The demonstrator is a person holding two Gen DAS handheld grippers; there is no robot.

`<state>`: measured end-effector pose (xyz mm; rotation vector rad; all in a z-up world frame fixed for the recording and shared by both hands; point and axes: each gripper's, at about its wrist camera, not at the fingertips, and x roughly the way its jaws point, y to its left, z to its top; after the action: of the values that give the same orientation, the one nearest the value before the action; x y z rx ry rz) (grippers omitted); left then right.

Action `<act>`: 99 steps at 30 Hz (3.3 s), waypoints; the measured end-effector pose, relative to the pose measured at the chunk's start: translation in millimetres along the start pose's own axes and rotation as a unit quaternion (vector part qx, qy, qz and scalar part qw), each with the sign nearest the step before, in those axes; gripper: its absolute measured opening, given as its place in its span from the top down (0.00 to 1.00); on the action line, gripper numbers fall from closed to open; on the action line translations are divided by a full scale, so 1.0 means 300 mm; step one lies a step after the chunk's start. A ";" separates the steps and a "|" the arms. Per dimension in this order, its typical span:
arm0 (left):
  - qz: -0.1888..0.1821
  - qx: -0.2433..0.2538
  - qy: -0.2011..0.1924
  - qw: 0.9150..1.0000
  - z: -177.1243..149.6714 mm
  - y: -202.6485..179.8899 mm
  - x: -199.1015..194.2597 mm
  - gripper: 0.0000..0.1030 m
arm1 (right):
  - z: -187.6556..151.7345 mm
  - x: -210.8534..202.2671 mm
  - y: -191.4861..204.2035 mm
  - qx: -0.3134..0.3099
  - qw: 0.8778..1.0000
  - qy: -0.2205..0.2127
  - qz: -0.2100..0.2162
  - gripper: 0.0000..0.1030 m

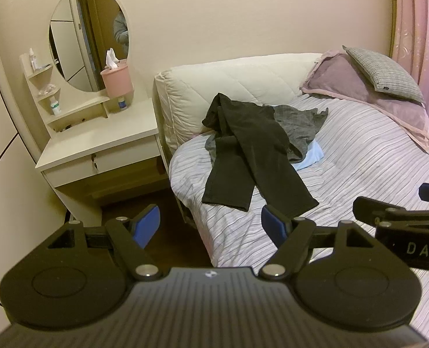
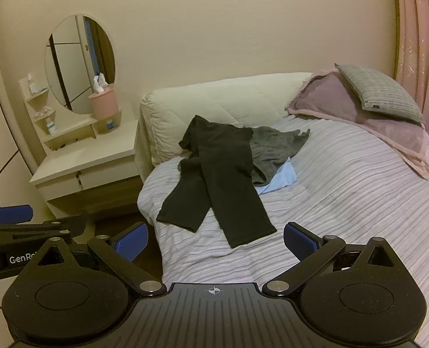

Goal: Fold clothes

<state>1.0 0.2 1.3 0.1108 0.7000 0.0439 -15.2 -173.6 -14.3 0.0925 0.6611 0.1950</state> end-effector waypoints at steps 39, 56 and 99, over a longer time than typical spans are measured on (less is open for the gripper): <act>-0.012 0.006 0.012 1.000 0.022 0.035 0.069 0.26 | 0.017 0.046 -0.002 0.007 1.000 0.002 -0.004 0.01; -0.007 0.014 0.021 1.000 0.031 0.029 0.083 0.26 | 0.012 0.055 -0.023 0.018 1.000 0.010 -0.003 0.01; -0.057 0.060 0.097 0.992 0.618 0.272 1.067 0.27 | 0.466 0.983 0.057 0.060 0.991 0.091 -0.072 0.01</act>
<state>364.8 89.9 -53.4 0.1837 0.9027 -0.0976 296.3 -98.6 -78.9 0.1428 0.8586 0.0245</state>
